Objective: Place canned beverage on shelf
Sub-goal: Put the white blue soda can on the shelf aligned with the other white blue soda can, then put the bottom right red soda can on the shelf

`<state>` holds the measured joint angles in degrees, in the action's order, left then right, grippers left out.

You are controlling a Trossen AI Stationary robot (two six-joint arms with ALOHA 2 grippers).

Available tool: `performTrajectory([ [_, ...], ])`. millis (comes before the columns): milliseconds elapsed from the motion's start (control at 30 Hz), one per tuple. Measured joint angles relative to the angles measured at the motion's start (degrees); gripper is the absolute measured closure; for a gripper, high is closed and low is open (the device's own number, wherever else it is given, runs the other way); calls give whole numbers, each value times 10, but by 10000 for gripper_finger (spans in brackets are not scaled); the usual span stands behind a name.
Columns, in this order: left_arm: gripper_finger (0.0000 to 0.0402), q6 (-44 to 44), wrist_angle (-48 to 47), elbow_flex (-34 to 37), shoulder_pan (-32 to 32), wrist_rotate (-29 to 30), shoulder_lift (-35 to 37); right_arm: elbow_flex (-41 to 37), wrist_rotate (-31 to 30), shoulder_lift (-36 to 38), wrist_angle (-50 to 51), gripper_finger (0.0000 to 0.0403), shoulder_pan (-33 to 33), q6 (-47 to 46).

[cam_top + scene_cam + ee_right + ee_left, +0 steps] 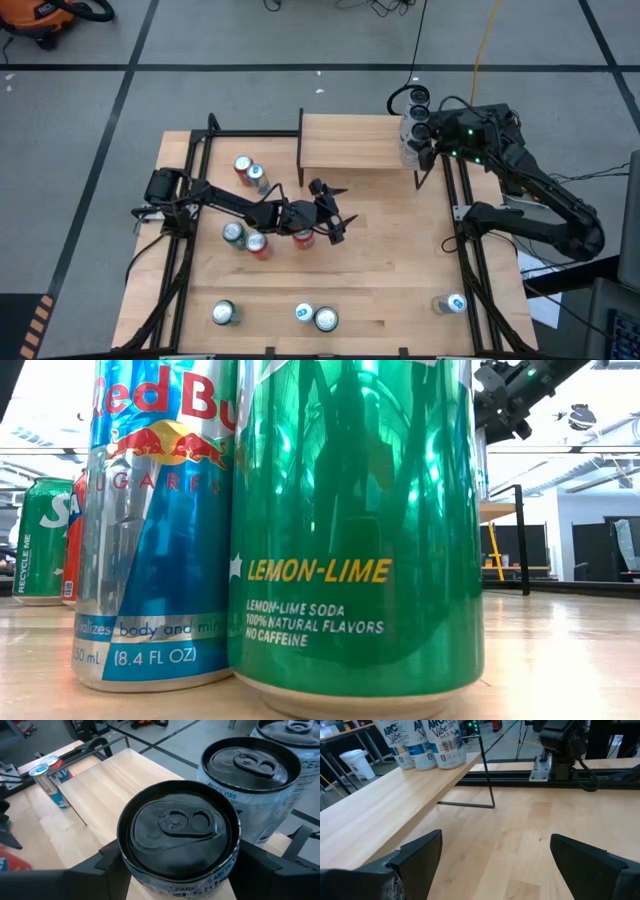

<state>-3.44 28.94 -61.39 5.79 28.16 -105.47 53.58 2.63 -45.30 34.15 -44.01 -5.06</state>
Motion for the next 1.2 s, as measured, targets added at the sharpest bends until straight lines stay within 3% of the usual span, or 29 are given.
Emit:
performTrajectory([
  [167,32,-1,-11,0,-1,0,3,0,6,-2,6,144,-7,0],
  [467,32,-3,-83,0,-2,11,52,3,2,12,16,65,-7,-17],
  [700,32,-2,-139,0,-2,28,94,5,1,42,18,60,-7,-21],
  [933,32,3,-212,4,0,39,153,68,-11,76,39,60,-7,-28],
  [1200,32,73,-167,160,20,51,272,101,66,116,27,60,8,-89],
])
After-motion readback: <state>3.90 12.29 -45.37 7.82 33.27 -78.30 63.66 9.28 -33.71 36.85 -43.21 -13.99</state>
